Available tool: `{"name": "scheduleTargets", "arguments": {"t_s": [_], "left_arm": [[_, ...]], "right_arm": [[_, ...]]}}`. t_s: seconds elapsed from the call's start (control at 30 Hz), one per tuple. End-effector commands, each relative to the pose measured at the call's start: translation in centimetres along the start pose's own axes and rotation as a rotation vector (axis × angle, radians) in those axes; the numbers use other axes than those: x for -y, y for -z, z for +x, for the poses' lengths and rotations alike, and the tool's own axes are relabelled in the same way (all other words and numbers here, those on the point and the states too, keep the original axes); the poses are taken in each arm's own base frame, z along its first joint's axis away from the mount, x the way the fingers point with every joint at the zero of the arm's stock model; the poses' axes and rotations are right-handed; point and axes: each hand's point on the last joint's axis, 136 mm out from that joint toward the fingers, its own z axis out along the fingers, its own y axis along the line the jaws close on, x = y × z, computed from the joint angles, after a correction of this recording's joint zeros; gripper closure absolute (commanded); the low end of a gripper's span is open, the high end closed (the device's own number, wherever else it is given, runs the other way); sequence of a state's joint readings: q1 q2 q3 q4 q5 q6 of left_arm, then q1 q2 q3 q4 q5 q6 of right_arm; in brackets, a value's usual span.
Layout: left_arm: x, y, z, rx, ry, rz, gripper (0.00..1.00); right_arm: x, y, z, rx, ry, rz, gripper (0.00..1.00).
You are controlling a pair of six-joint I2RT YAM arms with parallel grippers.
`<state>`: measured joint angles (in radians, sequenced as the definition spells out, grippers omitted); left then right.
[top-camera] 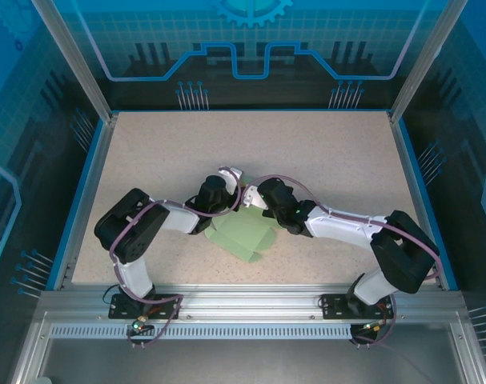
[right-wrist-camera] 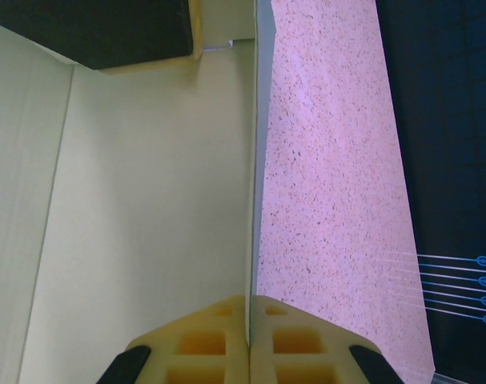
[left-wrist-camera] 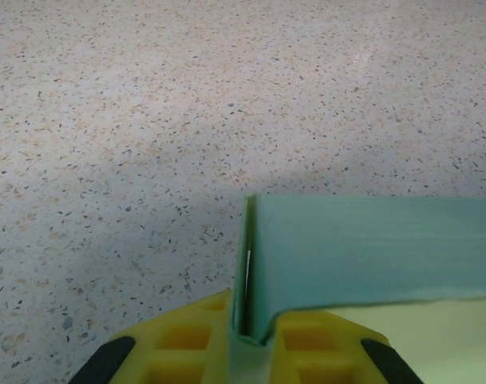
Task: Fold the paper box
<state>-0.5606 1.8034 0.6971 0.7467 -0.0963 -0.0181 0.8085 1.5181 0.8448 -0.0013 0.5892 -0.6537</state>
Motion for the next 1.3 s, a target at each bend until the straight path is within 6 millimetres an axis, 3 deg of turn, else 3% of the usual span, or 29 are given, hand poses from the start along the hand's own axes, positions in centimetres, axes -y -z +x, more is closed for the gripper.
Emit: {"name": "scheduleTargets", "arguments": {"t_s": [0.0,0.3,0.7,1.07,1.27], "left_arm": [[-0.6,0.1,-1.0,0.055,-0.011,-0.005,0.86],[0.0,0.8,-1.4,0.055,-0.012,0.024,0.76],[0.9,1.5,0.1,0.015,0.019,0.088,0.53],[0.6,1.8,2.8,-0.052,0.072,0.085,0.47],[-0.1,1.5,3.9,-0.075,0.092,0.073,0.56]], "right_arm": [[-0.5,1.0,-1.0,0.051,-0.007,-0.048,1.0],[-0.4,0.7,-0.5,0.031,-0.001,-0.04,1.0],[0.6,0.6,-0.3,0.011,-0.017,-0.011,1.0],[1.1,0.5,-0.1,0.007,-0.024,0.002,1.0],[1.1,0.5,-0.1,0.008,-0.024,0.002,1.0]]}}
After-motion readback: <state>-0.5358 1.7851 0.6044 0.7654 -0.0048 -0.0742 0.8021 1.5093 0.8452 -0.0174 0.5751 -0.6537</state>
